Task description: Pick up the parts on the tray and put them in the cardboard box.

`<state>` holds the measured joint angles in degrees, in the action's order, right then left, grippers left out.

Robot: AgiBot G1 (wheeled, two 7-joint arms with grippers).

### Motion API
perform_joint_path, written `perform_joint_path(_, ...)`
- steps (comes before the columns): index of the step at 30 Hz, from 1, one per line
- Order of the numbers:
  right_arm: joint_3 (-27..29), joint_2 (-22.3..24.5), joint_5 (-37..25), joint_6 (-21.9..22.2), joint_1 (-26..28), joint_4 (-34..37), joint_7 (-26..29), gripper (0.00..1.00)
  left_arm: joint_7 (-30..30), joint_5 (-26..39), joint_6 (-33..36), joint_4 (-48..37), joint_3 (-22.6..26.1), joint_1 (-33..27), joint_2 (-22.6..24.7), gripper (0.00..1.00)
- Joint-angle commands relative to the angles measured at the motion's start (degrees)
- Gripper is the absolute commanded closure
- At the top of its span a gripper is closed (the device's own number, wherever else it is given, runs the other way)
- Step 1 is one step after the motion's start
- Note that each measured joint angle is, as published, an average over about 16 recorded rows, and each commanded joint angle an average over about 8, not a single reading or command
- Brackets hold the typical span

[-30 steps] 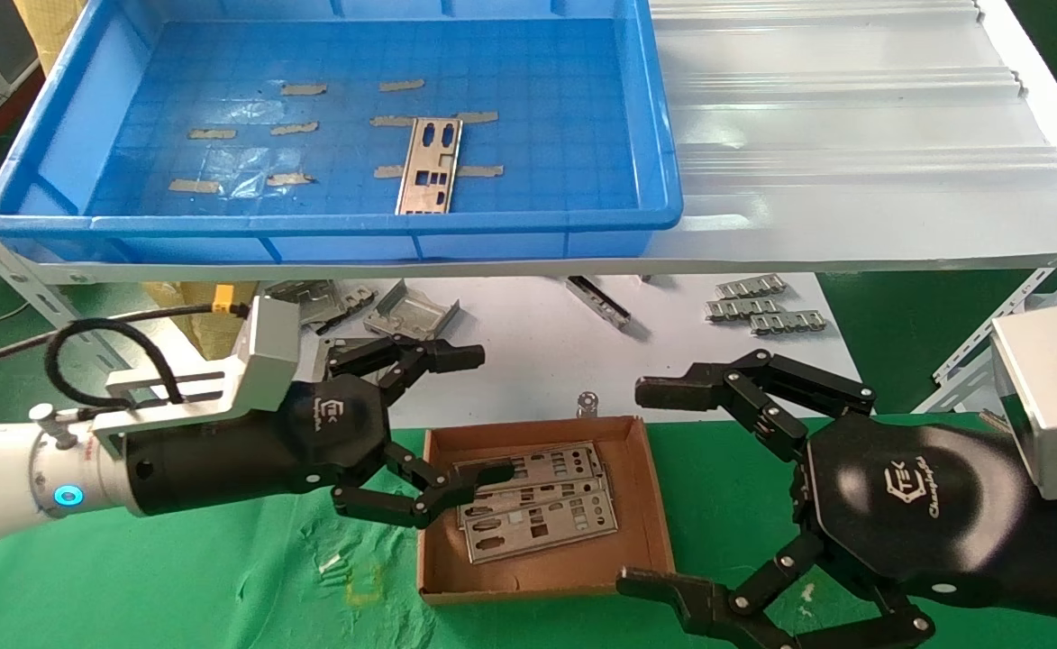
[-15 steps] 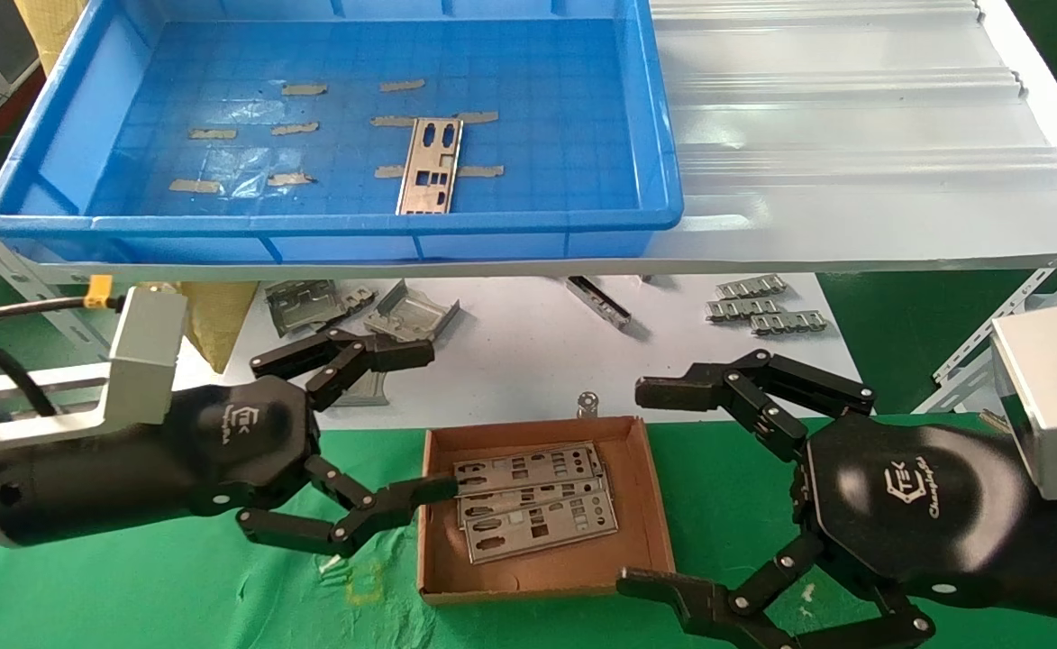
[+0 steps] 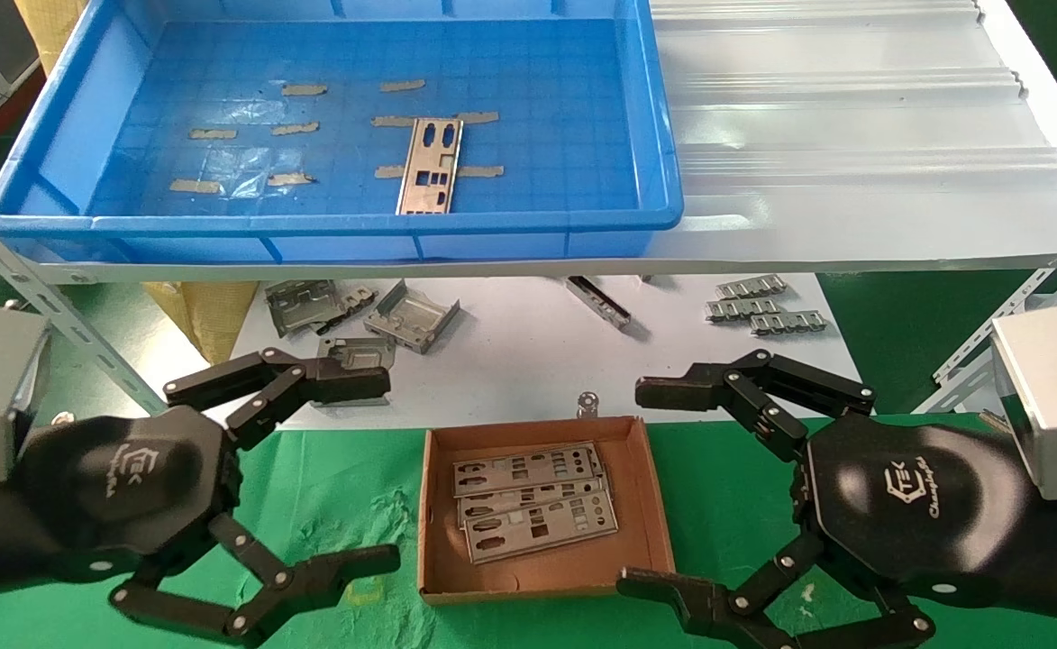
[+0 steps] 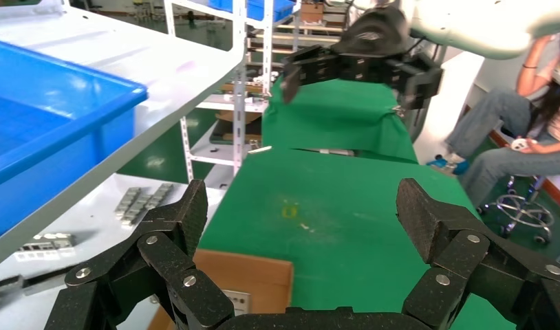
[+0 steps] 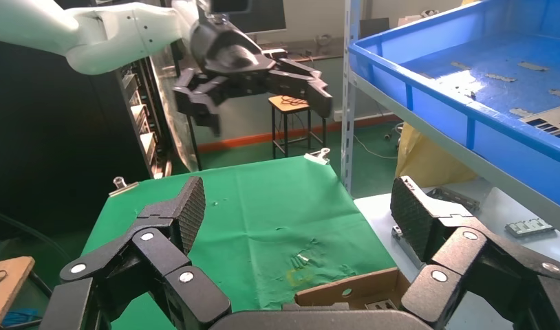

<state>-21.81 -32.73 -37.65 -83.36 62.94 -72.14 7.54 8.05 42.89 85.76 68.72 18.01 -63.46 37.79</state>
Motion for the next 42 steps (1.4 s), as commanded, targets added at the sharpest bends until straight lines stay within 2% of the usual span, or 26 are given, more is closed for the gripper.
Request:
perform_joint_path(1,0.0,0.0,0.0,0.0,0.0,0.0,0.0,0.0,1.21,-0.46,-0.03,2.14,-0.88,0.84,-1.23,0.0)
perform_joint_path(9,0.0,0.0,0.01,0.01,-0.01,0.01,-0.01,0.0,3.22,-1.45,0.01,6.66,-2.72,2.59,-3.73,0.0)
perform_joint_path(42,0.0,0.0,0.01,0.01,-0.01,0.01,-0.01,0.0,2.64,-1.05,-0.08,4.79,-1.99,1.9,-2.73,0.0)
